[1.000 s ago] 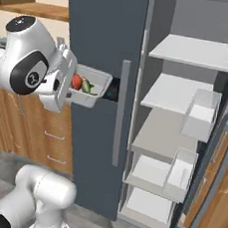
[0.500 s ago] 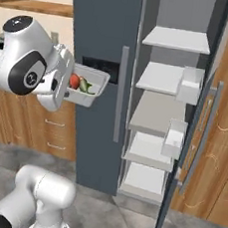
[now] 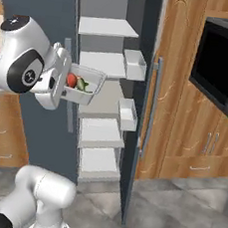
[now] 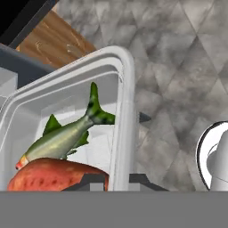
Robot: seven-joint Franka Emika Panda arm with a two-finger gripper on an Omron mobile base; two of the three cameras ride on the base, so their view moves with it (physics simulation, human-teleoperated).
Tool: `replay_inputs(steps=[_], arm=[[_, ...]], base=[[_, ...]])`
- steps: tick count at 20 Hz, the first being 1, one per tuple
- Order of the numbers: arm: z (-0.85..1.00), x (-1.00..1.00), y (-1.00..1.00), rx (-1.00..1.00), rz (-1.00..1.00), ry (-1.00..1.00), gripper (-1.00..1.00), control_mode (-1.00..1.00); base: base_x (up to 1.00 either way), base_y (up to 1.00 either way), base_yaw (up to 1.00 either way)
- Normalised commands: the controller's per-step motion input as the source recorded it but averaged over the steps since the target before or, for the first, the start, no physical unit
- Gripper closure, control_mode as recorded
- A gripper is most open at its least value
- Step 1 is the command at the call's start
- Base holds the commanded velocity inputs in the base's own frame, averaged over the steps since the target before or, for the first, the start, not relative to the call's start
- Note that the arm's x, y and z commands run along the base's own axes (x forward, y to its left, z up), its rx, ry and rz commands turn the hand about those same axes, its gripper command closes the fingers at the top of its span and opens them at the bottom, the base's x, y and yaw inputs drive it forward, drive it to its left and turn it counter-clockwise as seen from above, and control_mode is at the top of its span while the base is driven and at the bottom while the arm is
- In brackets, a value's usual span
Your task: Place the tupperware containing the fish and sweet potato meal in the microwave. Close the microwave door and press the start button to reheat the meal.
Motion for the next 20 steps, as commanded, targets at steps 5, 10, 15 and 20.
replay_inputs(steps=[5,10,15,20], arm=[[0.00,0.00,0.00,0.00,0.00,0.00,1.00,1.00],[0.00,0.00,0.00,0.00,0.00,0.00,1.00,1.00],[0.00,0.00,0.00,0.00,0.00,0.00,1.00,1.00],[0.00,0.00,0.00,0.00,0.00,0.00,1.00,1.00]], base=[[-0.03,0.15,-0.86],[0.03,0.13,-0.86],[0.64,0.04,-0.55],[0.95,0.00,-0.31]])
